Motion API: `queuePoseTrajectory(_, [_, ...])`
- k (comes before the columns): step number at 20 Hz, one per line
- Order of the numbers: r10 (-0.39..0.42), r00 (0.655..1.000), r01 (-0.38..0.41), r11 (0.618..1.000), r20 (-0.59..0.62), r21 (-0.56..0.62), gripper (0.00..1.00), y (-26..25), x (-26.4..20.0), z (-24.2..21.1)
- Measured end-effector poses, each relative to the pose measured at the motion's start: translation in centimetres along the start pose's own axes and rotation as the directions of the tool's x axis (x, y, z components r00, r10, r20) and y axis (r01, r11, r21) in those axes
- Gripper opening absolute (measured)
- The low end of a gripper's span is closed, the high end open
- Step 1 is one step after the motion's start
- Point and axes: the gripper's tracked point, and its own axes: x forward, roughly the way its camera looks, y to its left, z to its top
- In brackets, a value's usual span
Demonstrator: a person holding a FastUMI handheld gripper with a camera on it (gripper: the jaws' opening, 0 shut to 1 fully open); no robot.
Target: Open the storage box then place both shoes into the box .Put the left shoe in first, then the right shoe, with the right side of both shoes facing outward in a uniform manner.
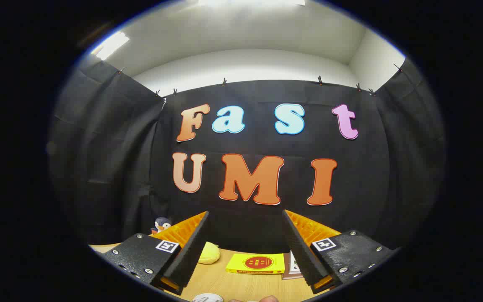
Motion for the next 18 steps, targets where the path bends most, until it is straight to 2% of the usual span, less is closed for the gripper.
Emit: queuePoseTrajectory(18, [-0.073,0.995,0.074,0.997,-0.062,0.013,1.0,-3.0,0.0,-2.7])
